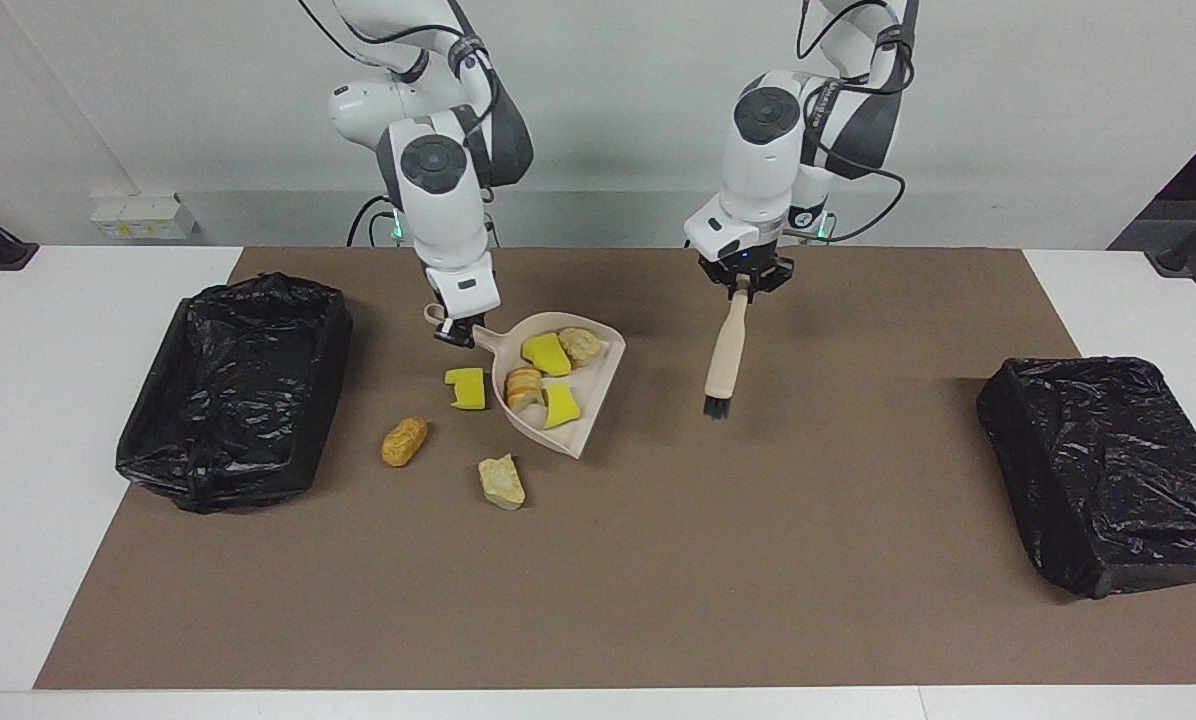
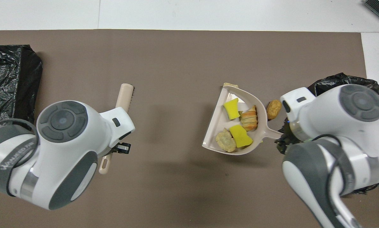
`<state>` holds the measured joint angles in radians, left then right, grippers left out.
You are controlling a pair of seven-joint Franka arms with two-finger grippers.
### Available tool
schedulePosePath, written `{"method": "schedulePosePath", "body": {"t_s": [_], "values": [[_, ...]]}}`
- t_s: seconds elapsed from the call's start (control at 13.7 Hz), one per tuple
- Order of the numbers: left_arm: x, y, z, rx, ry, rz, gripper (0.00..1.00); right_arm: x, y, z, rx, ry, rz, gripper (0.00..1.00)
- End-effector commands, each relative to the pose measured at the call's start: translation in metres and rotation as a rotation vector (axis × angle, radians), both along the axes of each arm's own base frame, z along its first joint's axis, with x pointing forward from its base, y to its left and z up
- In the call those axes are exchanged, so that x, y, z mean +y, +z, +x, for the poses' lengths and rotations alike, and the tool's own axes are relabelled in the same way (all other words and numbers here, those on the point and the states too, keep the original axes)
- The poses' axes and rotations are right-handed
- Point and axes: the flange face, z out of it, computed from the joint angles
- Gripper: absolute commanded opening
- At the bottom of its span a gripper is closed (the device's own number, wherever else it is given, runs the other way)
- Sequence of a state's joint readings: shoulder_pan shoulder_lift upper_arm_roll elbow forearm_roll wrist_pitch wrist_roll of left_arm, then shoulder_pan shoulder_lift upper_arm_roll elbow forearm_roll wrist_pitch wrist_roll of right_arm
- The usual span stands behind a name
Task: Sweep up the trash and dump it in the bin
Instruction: 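Carry the loaded dustpan with the right gripper over the nearer black bin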
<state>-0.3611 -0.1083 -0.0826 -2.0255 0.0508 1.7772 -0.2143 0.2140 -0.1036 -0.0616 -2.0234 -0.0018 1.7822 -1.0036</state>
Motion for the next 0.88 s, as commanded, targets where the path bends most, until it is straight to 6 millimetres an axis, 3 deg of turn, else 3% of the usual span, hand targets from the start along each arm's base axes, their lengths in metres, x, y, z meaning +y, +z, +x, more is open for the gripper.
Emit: {"method": "schedulePosePath", "body": {"t_s": [0.0,0.22,0.29,0.58,0.73,0.8], "values": [[0.025,0.005,0.004,0.015,0.062,0.002,0.0,-0.08,0.038,0.005,0.006,0.018,0.045,0.0],[0.036,-0.002,0.005,0.025,0.087,0.005,0.0,-0.192,0.059,0.017,-0.04,0.032,0.02,0.0],[0.042,-0.004,0.003,0.022,0.098,0.004,0.0,-0.221,0.065,0.02,-0.045,0.041,-0.024,0.0],[0.046,-0.02,-0.008,0.035,0.107,0.008,0.0,-0.3,0.08,0.015,-0.091,0.128,-0.225,0.0],[0.048,-0.032,-0.02,0.015,0.117,0.003,0.0,-0.313,0.076,0.015,-0.06,0.199,-0.334,0.0],[0.046,-0.042,-0.026,0.016,0.121,-0.019,0.0,-0.307,0.069,0.012,0.002,0.266,-0.441,0.0]]}}
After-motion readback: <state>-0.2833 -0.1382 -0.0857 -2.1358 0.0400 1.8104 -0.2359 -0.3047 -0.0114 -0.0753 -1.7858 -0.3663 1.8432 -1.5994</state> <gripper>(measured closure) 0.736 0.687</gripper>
